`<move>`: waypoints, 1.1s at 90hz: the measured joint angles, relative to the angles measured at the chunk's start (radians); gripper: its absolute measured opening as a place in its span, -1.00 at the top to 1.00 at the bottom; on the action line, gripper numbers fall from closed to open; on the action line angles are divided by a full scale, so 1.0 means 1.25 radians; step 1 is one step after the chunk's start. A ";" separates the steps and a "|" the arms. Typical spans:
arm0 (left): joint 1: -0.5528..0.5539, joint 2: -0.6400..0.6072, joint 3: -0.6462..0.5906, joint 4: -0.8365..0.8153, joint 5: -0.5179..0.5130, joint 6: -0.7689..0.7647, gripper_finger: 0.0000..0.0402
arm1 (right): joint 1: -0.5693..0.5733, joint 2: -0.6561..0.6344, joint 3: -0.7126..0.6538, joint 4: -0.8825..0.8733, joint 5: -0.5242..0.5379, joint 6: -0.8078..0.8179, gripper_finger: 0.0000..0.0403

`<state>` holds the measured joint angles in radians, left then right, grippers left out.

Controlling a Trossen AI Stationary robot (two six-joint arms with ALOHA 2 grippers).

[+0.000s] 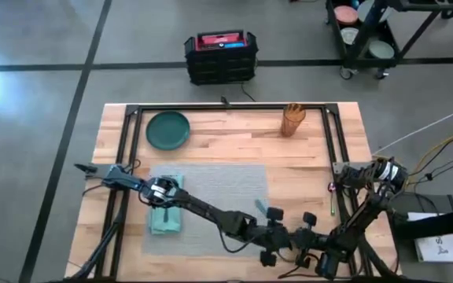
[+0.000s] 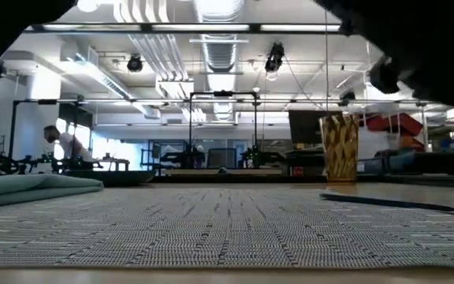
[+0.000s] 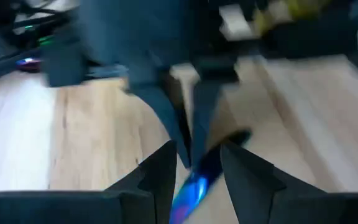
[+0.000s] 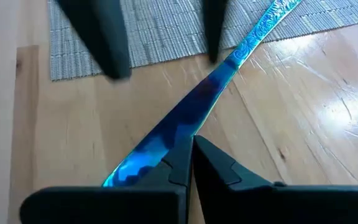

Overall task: Set table place
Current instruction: Put the blue table knife on the right of the gray tablemat

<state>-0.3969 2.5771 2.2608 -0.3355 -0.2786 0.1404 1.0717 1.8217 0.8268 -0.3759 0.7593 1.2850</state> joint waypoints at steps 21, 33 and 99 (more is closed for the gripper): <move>0.010 0.013 -0.007 -0.053 0.028 0.058 0.43 | -0.011 0.000 0.000 0.000 -0.003 0.027 0.99; 0.019 0.013 -0.034 -0.045 0.028 0.088 0.43 | -0.019 0.000 0.000 0.002 -0.004 0.046 0.99; 0.038 0.017 -0.114 0.074 0.049 0.236 0.43 | -0.040 0.021 0.000 0.067 -0.004 0.043 0.99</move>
<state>-0.3492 2.5978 2.1181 -0.2434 -0.2167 0.4360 1.0221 1.8484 0.8268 -0.2927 0.7540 1.3384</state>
